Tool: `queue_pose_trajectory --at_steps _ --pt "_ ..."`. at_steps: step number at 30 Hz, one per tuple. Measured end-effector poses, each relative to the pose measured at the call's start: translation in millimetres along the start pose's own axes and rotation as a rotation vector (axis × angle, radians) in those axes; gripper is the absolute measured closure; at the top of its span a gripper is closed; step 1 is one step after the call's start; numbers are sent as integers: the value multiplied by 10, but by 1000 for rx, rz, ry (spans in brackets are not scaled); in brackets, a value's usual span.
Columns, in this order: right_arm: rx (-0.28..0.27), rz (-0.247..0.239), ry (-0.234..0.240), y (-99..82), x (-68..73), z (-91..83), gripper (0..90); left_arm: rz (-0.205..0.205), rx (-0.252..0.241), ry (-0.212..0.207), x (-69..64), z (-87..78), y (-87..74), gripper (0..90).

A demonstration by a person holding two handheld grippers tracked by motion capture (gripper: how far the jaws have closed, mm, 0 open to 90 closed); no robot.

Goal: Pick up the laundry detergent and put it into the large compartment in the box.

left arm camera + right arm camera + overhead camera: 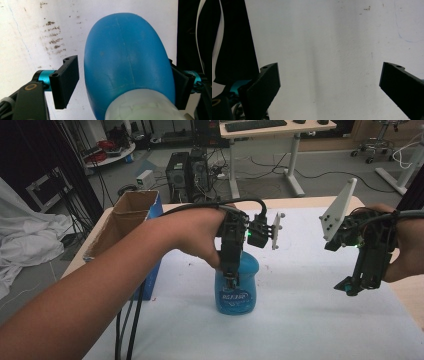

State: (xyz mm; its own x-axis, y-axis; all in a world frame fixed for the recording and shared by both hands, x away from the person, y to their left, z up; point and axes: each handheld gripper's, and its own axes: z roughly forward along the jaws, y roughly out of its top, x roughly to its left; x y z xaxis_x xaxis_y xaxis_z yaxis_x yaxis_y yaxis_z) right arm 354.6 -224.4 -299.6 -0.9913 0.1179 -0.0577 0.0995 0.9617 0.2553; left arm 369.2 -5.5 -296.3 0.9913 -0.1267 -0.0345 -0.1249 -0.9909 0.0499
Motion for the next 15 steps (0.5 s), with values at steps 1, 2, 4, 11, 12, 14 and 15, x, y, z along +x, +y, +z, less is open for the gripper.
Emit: queue_pose_trajectory --at_steps 1,2,4,11,12,14,15 --pt "-1 2 0 2 1 0 24 4 2 -1 -1 -2 1 231" --pt "-4 -2 2 4 -3 2 23 3 2 -3 -3 -2 1 247" --pt "-4 4 1 5 0 5 24 4 6 -6 -10 -5 5 262" --pt "-1 4 -4 3 -11 11 24 5 15 -13 -20 -5 16 288" --pt "-1 5 -3 4 -10 12 24 4 13 -13 -23 -1 18 298" --pt "0 5 -2 7 -10 15 24 5 15 -10 -26 2 24 298" --pt "2 3 -1 8 -12 13 24 4 17 -11 -25 2 27 299"
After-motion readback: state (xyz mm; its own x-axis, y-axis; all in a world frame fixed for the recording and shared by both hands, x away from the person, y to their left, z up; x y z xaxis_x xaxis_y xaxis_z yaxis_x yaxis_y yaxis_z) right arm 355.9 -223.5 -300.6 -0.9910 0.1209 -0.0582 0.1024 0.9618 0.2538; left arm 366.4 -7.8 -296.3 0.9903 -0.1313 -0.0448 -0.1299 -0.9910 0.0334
